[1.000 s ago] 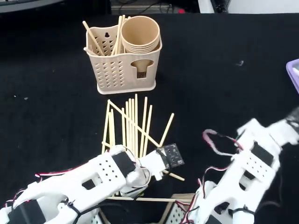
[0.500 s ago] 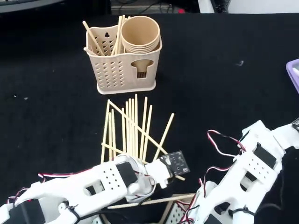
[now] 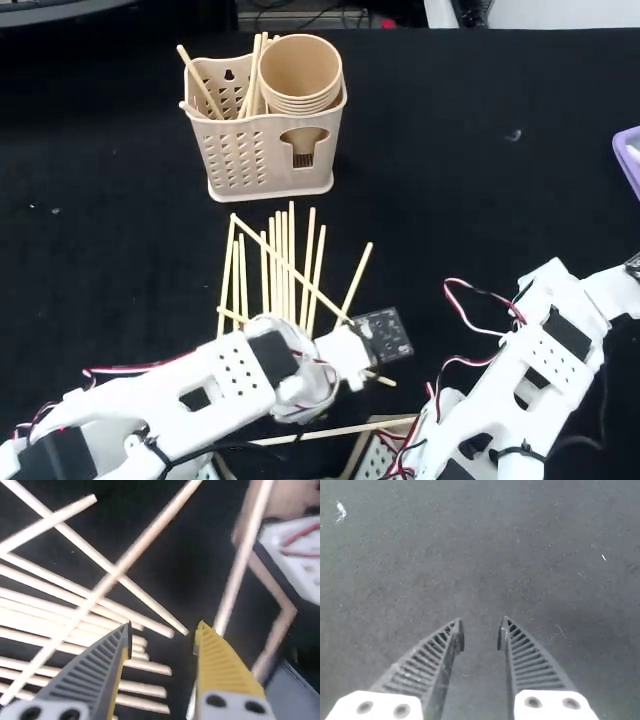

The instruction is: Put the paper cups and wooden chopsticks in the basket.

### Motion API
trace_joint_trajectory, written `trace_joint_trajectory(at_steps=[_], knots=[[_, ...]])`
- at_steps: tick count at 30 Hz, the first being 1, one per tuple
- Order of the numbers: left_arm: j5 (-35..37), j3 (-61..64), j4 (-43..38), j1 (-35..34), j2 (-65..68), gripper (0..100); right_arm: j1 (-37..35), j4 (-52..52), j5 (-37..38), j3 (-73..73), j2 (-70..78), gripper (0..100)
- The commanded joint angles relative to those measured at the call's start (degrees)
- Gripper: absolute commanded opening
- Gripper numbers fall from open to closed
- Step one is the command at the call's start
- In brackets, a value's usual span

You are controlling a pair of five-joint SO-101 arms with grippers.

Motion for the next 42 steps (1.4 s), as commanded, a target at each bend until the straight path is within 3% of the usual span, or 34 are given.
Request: trace_joint_trajectory(at_steps=[1,11,42], knots=[[-0.2,-4.2,3.9,3.9,-0.8,22,-0.9,-1.1,-0.1,-1.5,-1.6,12.7],[2.3,7.1,-8.1,7.2,-0.3,22,-0.8,-1.1,-0.1,-1.5,-1.6,12.7],[2.6,5.6,-8.2,7.2,-0.2,22,-0.9,-1.1,-0.1,-1.5,-1.6,12.8]])
